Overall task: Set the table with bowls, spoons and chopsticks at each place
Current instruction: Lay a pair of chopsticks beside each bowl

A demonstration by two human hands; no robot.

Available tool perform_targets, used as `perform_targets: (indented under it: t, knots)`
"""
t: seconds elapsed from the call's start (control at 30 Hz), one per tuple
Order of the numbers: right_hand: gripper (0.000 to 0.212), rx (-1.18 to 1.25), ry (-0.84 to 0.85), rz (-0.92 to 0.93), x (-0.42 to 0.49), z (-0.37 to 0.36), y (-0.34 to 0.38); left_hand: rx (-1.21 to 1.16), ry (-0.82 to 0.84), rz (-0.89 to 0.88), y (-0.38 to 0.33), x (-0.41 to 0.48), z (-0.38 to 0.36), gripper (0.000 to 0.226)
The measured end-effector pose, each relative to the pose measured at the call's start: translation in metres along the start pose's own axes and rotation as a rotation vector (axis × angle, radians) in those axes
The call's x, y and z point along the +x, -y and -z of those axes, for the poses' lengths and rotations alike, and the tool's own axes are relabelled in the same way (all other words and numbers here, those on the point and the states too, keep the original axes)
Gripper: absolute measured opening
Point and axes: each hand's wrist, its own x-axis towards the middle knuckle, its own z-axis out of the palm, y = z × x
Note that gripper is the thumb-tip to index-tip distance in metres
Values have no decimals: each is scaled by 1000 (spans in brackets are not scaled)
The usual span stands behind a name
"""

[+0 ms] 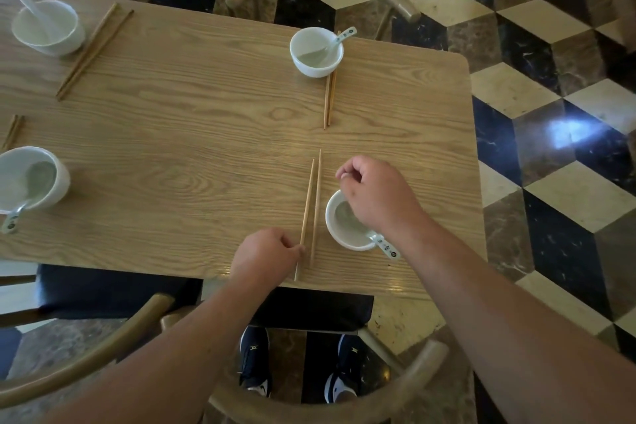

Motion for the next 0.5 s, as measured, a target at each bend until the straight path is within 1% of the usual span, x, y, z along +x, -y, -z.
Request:
perform_targets:
  t: [0.1, 0.2, 0.27, 0.33, 0.4, 0.5]
  knots:
    - [13, -222, 30, 38, 35, -9, 7, 21, -52, -24, 6, -7, -5, 23]
    - [11, -460, 70, -7, 77, -23, 11, 47, -70, -58, 15, -9, -11, 19]
    - [14, -571, 85, -51, 96, -32, 12, 38, -85, -81, 19, -7, -15, 15]
    - [22, -623, 88, -106, 109, -42, 9, 20, -92, -96, 21, -3, -16, 14]
    - [26, -606, 98, -156, 117, -51, 7, 4, -105, -117, 21, 2, -17, 16]
    - [17, -544, 143, -192, 122, -61, 12, -5, -139, -145, 18, 10, -18, 18]
